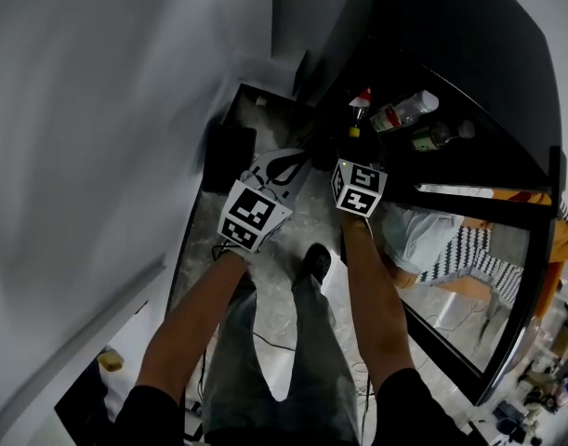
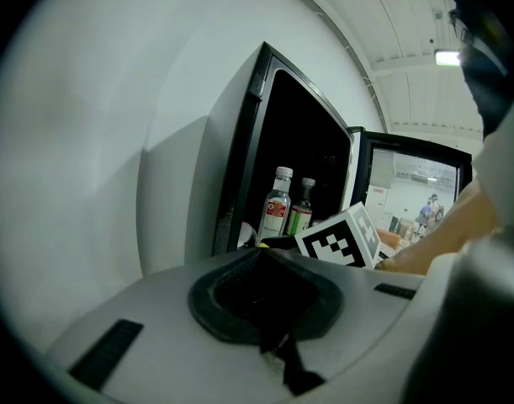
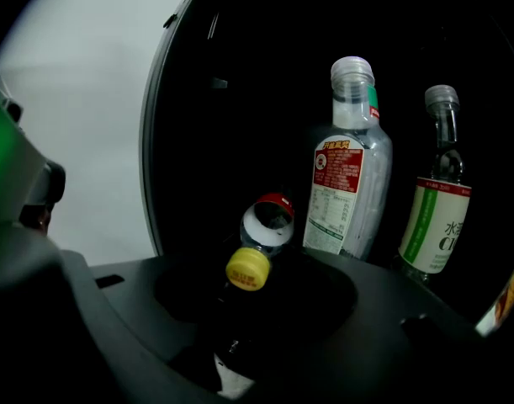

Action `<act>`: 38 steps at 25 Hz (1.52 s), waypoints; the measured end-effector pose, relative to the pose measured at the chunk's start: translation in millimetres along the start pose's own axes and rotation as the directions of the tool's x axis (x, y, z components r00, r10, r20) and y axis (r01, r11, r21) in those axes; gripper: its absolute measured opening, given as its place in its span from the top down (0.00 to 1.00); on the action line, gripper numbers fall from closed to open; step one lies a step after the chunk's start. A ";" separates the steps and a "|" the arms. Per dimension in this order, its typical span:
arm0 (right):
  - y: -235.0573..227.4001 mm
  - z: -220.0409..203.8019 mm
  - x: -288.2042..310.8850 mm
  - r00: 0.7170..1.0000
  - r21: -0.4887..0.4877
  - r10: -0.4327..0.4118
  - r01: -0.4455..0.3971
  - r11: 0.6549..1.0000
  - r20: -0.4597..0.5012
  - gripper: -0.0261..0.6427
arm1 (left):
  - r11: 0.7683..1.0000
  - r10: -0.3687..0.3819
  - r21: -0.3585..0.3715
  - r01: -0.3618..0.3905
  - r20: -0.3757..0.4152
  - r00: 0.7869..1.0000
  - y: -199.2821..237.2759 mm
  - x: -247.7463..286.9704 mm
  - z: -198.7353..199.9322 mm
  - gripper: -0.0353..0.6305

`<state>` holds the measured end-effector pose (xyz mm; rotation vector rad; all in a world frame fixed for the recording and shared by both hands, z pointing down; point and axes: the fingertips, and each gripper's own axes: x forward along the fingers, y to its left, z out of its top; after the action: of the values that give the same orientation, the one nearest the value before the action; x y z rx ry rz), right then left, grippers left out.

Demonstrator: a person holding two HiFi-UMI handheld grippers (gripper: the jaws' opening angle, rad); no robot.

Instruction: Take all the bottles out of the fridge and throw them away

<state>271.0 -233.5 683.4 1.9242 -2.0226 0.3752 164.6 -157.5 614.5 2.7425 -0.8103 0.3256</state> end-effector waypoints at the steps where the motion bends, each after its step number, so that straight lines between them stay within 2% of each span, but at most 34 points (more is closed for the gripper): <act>1: -1.8 0.2 0.1 1.000 0.003 -0.007 0.007 1.000 0.002 0.70 | 1.000 0.001 -0.002 -0.001 0.000 1.000 1.0 -0.2 -0.2 0.94; 11: -7.0 -4.4 -14.9 1.000 0.000 -0.029 0.029 1.000 -0.003 0.74 | 1.000 0.009 -0.011 -0.009 0.002 1.000 -1.2 -3.9 -7.4 0.94; 25: 9.3 -12.6 -89.1 0.999 0.003 -0.034 0.034 0.999 -0.039 0.74 | 1.000 -0.004 -0.004 0.004 0.007 1.000 -21.5 -25.7 3.3 0.94; 38: 19.5 20.8 -170.3 0.999 0.000 -0.007 0.007 1.000 -0.040 0.74 | 1.000 0.002 -0.008 -0.002 -0.014 1.000 -68.5 -83.5 29.0 0.94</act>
<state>257.1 -85.4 595.9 1.9083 -1.9905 0.4085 138.3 -69.5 550.7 2.7292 -0.8095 0.3409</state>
